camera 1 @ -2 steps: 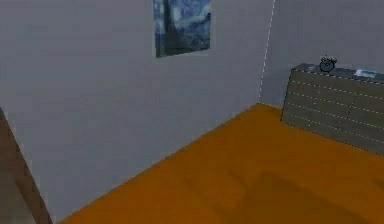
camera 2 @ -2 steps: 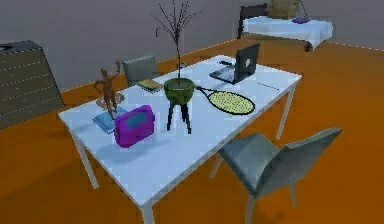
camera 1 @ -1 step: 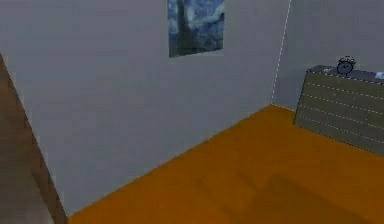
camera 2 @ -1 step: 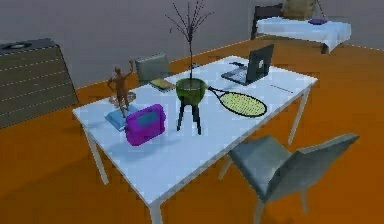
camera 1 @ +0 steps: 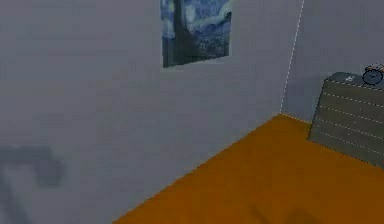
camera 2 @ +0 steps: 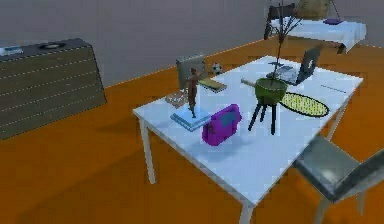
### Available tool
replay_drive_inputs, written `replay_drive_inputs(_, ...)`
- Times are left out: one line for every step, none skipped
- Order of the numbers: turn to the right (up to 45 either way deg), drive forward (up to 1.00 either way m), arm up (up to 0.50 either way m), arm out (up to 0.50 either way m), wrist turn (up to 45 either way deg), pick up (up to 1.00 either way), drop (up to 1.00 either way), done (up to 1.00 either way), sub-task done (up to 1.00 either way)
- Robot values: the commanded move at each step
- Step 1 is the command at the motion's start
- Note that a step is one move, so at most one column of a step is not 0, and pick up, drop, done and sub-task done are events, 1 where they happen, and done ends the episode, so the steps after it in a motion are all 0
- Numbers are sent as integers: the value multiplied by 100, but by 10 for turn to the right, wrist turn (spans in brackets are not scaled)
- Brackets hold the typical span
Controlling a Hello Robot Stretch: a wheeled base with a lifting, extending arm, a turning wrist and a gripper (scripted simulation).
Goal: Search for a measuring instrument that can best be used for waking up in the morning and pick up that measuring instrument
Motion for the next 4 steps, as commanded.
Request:
replay_drive_inputs(450, 0, 0, 0, 0, 0, 0, 0, 0)
replay_drive_inputs(0, 100, 0, 0, 0, 0, 0, 0, 0)
replay_drive_inputs(60, 0, 0, 0, 0, 0, 0, 0, 0)
replay_drive_inputs(0, 30, 0, 0, 0, 0, 0, 0, 0)
